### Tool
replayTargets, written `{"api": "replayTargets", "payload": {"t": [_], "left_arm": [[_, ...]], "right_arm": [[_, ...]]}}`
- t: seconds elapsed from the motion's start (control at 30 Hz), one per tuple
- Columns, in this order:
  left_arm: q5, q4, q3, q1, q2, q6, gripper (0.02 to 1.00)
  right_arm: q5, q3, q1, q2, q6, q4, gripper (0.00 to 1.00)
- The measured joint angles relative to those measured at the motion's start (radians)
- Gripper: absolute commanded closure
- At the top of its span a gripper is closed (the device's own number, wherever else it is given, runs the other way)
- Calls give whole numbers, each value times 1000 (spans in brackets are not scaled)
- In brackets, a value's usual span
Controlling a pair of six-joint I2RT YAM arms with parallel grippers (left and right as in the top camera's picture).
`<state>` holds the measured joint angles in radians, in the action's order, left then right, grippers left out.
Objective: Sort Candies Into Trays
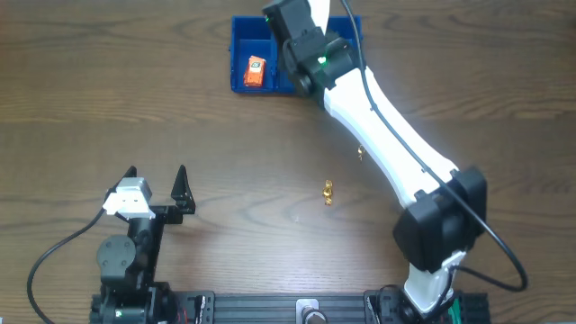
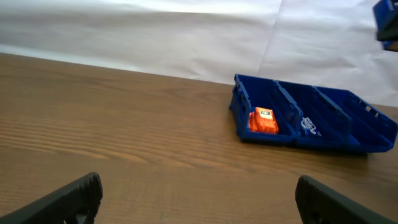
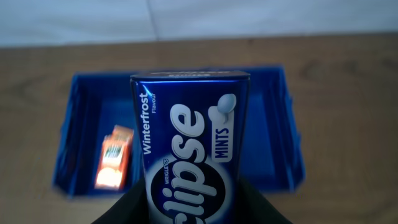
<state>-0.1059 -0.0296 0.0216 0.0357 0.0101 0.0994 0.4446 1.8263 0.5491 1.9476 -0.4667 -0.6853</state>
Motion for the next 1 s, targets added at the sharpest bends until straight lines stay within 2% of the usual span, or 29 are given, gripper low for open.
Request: {"api": "replayTargets", "payload": {"t": [0.23, 0.87, 0.9, 1.0], "left_arm": [[0, 0, 0, 0, 0, 0, 20], [0, 0, 0, 0, 0, 0, 20], [0, 0, 0, 0, 0, 0, 20], [0, 0, 0, 0, 0, 0, 20]], "right_arm": [[8, 1, -23, 125, 57, 105, 864], [-29, 0, -34, 217, 70, 177, 860], [-29, 0, -34, 217, 70, 178, 855], [-29, 0, -35, 217, 70, 179, 757]]}}
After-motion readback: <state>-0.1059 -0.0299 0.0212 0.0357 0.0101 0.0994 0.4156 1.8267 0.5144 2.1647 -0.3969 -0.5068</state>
